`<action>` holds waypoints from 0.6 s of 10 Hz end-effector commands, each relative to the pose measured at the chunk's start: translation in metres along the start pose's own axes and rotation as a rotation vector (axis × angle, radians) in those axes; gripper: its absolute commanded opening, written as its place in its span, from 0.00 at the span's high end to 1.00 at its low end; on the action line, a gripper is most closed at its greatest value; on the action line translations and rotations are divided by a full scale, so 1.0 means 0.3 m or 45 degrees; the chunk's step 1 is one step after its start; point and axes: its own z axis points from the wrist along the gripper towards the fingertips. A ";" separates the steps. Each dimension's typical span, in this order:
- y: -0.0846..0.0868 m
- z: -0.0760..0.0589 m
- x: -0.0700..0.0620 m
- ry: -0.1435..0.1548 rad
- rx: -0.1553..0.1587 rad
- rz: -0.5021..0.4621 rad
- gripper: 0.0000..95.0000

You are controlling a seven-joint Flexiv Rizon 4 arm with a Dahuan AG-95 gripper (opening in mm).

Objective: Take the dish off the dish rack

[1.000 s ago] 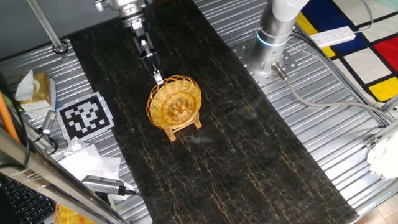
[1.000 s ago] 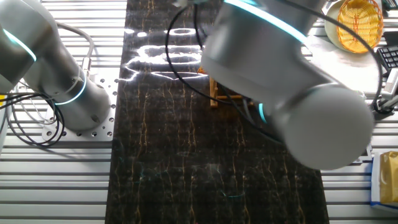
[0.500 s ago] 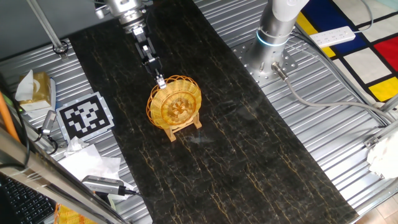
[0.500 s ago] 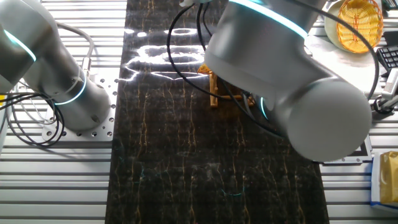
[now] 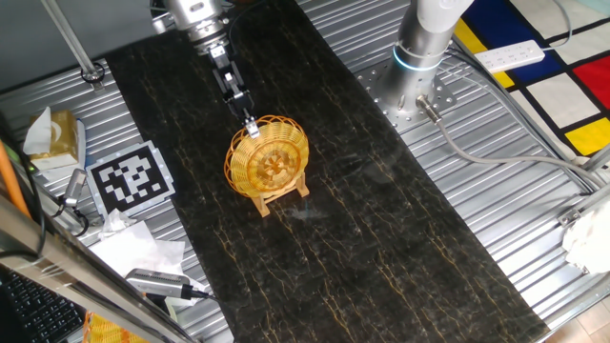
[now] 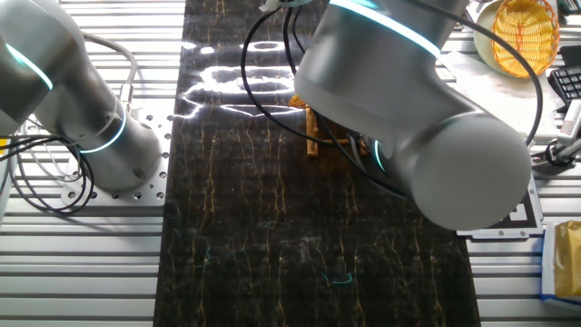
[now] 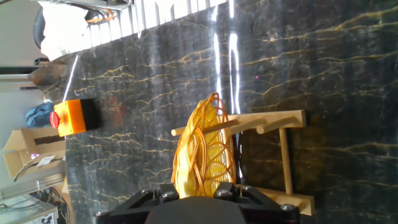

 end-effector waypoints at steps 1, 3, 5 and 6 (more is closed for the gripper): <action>0.000 0.000 -0.001 0.000 0.001 0.007 0.80; 0.000 0.000 -0.001 -0.002 0.003 0.008 0.80; 0.000 0.000 -0.001 -0.006 0.003 0.016 0.80; 0.000 0.000 -0.001 -0.006 0.003 0.016 0.80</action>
